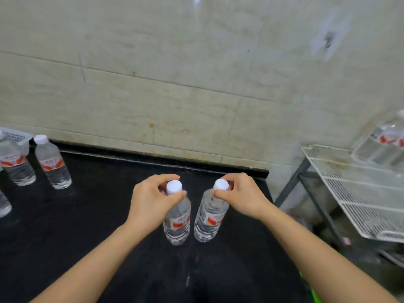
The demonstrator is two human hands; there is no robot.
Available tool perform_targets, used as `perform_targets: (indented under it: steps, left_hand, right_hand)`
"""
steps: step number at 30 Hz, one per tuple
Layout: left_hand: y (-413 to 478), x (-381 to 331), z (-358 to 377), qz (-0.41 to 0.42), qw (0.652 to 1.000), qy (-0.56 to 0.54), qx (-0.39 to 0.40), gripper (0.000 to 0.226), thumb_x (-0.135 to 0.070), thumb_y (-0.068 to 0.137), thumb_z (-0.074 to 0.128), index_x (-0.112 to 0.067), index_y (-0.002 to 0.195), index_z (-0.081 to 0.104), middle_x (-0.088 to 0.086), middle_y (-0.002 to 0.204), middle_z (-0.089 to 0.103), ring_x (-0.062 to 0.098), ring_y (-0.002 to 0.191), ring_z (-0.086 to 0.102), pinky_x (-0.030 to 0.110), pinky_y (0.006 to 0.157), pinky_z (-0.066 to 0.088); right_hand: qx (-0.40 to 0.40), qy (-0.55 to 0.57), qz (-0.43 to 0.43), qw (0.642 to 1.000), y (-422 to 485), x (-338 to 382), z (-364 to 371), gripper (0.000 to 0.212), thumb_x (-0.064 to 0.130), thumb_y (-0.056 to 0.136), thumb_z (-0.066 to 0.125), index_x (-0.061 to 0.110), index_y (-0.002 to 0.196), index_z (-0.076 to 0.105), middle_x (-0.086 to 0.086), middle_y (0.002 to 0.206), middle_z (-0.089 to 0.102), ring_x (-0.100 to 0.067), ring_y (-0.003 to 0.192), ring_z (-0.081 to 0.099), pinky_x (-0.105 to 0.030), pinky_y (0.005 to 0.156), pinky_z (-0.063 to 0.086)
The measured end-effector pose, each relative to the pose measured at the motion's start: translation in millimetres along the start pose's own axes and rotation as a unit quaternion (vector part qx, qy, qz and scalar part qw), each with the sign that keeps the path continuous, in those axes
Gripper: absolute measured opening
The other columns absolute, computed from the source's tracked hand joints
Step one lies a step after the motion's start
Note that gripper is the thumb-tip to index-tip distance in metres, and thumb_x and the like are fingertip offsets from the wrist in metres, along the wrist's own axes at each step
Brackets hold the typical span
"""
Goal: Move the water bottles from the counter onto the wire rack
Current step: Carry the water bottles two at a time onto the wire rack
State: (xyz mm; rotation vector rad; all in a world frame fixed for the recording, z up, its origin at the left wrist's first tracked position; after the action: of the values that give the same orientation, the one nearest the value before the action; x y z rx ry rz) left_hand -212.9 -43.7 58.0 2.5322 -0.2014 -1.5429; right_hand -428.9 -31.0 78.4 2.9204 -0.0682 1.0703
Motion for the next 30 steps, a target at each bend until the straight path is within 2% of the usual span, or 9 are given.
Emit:
perform_targets:
  steps: [4,8,11,15,18,21,22,27,30]
  left_hand:
    - [-34,-86,56,0.037,0.999,-0.04,0.002,0.034,-0.025,0.067,0.084,-0.028,0.099,0.073,-0.011,0.082,0.07,0.004,0.069,0.06,0.021,0.069,0.051]
    - [-53,-161,100,0.063,0.994,-0.081,0.024,0.035,-0.023,0.068,0.083,-0.021,0.102,0.073,0.0,0.08,0.073,0.017,0.072,0.065,0.036,0.073,0.057]
    - [-58,-204,130,0.085,0.989,-0.101,0.069,0.039,-0.02,0.071,0.082,-0.017,0.107,0.071,0.006,0.082,0.073,0.024,0.081,0.07,0.041,0.076,0.059]
    - [-56,-265,177,0.129,0.978,-0.123,0.105,0.04,-0.02,0.07,0.082,-0.016,0.108,0.071,0.007,0.083,0.074,0.014,0.074,0.067,0.035,0.076,0.057]
    - [-47,-306,213,0.161,0.971,-0.134,0.119,0.04,-0.022,0.07,0.082,-0.016,0.109,0.072,-0.002,0.077,0.071,0.008,0.07,0.066,0.029,0.072,0.056]
    - [-34,-341,251,0.186,0.966,-0.135,0.123,0.034,-0.024,0.07,0.082,-0.021,0.102,0.072,-0.009,0.068,0.066,-0.006,0.055,0.06,0.009,0.054,0.047]
    - [-29,-350,265,0.193,0.964,-0.136,0.126,0.033,-0.024,0.07,0.082,-0.022,0.102,0.072,-0.01,0.066,0.064,-0.008,0.052,0.059,0.007,0.05,0.043]
    - [5,-389,337,0.228,0.952,-0.141,0.148,0.045,-0.024,0.071,0.082,-0.018,0.113,0.07,-0.006,0.055,0.051,0.004,0.048,0.047,0.021,0.057,0.042]
    - [23,-409,383,0.252,0.947,-0.124,0.152,0.054,-0.024,0.071,0.081,-0.015,0.121,0.065,-0.001,0.057,0.048,0.007,0.051,0.044,0.023,0.057,0.041]
  right_hand:
    - [-0.063,-0.013,-0.016,0.998,-50,-35,-88,0.016,0.028,0.08,0.07,0.017,0.072,0.062,0.008,0.06,0.05,-0.009,0.057,0.044,-0.027,0.053,0.034]
    - [-0.122,-0.023,-0.011,0.992,-91,-63,-168,0.025,0.029,0.081,0.07,0.021,0.064,0.055,0.007,0.059,0.049,-0.008,0.056,0.044,-0.024,0.049,0.032]
    - [-0.152,-0.035,-0.003,0.988,-113,-79,-217,0.026,0.031,0.081,0.07,0.019,0.063,0.054,0.007,0.059,0.049,-0.014,0.06,0.046,-0.029,0.052,0.032]
    - [-0.204,-0.016,0.013,0.979,-137,-108,-291,0.027,0.029,0.083,0.068,0.017,0.062,0.056,0.006,0.055,0.047,-0.01,0.052,0.044,-0.026,0.05,0.031]
    - [-0.231,-0.037,0.021,0.972,-148,-129,-332,0.034,0.027,0.084,0.067,0.018,0.057,0.05,0.007,0.052,0.046,-0.007,0.047,0.041,-0.023,0.046,0.027]
    - [-0.235,-0.042,0.023,0.971,-150,-155,-365,0.032,0.025,0.084,0.067,0.014,0.06,0.048,0.001,0.056,0.042,-0.012,0.051,0.038,-0.027,0.049,0.026]
    - [-0.235,-0.039,0.024,0.971,-149,-165,-376,0.029,0.025,0.084,0.067,0.013,0.063,0.049,0.0,0.058,0.041,-0.013,0.052,0.037,-0.029,0.05,0.026]
    - [-0.232,-0.067,0.047,0.969,-129,-217,-431,0.038,0.028,0.082,0.067,0.017,0.058,0.039,0.004,0.053,0.033,-0.011,0.049,0.033,-0.03,0.053,0.026]
    - [-0.227,-0.085,0.061,0.968,-113,-248,-459,0.037,0.028,0.083,0.068,0.015,0.06,0.042,0.003,0.055,0.035,-0.011,0.05,0.034,-0.03,0.053,0.027]
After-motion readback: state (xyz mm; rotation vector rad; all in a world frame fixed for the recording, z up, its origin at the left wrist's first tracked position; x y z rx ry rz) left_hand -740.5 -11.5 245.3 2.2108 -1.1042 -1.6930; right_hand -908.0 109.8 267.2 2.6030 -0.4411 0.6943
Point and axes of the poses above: each hand's wrist, its own y-axis towards the middle knuckle, its own z-axis out of the palm, x = y × z, the point moved 2 cm from there along y, towards the middle knuckle
